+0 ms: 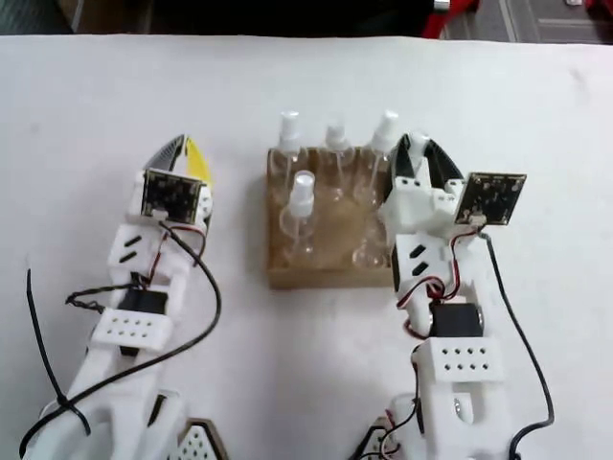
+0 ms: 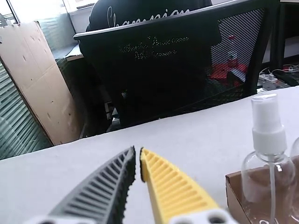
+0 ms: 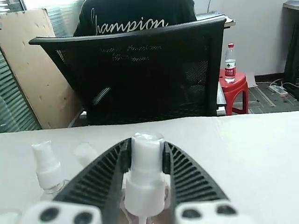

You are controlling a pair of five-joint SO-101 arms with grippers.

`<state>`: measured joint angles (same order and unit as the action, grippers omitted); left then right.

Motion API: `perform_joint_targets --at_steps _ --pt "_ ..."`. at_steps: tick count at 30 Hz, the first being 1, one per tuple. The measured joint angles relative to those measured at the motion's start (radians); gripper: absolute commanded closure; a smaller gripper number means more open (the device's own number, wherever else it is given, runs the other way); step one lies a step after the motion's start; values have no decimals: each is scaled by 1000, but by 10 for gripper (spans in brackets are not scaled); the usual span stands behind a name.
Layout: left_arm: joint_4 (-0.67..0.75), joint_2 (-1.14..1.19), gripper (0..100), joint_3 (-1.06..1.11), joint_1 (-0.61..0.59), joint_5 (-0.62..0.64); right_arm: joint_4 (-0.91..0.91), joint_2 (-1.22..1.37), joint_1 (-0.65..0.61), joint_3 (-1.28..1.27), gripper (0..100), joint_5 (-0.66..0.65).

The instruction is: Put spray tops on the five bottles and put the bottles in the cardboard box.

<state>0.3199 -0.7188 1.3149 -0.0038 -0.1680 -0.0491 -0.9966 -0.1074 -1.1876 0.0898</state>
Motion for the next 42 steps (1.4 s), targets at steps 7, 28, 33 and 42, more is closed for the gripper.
perform_joint_targets --at_steps 7,28,33,42 --pt "0 0 976 0 0 0 0 -2 -69 -60 982 -64" --pt "0 0 976 0 0 0 17 -20 -78 -135 981 -149" --pt "0 0 976 0 0 0 12 -3 -130 -163 981 -236" --pt "0 0 976 0 0 0 121 -3 -138 -222 981 -242"
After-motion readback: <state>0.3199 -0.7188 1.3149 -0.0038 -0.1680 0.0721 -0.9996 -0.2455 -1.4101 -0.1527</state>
